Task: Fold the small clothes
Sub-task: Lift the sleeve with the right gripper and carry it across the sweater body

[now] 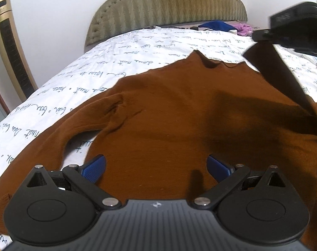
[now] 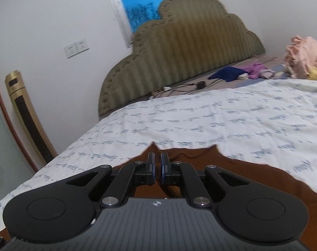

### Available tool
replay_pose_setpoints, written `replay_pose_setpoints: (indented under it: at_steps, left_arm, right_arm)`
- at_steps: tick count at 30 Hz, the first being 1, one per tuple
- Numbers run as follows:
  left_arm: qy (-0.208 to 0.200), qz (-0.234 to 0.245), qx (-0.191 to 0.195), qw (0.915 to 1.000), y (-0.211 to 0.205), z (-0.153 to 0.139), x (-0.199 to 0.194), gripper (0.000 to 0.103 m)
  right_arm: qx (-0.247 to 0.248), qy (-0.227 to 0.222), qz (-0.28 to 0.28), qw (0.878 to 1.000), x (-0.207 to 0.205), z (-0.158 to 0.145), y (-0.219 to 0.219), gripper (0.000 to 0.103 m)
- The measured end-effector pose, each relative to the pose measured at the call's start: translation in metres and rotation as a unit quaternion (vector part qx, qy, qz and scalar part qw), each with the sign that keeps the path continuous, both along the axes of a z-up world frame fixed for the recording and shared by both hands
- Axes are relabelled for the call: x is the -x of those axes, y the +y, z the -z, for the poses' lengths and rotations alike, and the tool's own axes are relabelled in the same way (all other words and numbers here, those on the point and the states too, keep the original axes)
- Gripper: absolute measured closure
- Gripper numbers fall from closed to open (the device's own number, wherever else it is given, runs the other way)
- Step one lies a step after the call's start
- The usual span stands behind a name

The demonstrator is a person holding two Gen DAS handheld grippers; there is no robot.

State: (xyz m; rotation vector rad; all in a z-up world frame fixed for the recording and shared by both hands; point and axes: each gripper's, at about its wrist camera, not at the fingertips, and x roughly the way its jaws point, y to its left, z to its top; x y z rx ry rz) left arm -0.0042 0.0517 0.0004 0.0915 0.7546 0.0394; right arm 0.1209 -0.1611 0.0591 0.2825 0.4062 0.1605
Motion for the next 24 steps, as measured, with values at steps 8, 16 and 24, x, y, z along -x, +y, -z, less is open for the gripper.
replay_pose_setpoints:
  at_steps: [8,16,24]
  left_arm:
    - [0.002,-0.022,0.005,0.9998,0.02,0.001,0.003,0.0]
    - [-0.002,-0.043,0.021,0.9988,0.037,-0.006,0.01,0.0]
    - [-0.003,-0.062,0.034,0.9975,0.047,-0.01,0.014,0.0]
  right_arm:
    - [0.006,0.013,-0.061,0.998,-0.026,0.006,0.063,0.092]
    - [0.004,0.025,-0.115,0.993,-0.038,0.015,0.113,0.091]
    - [-0.019,0.039,-0.144,0.989,-0.043,0.021,0.135,0.091]
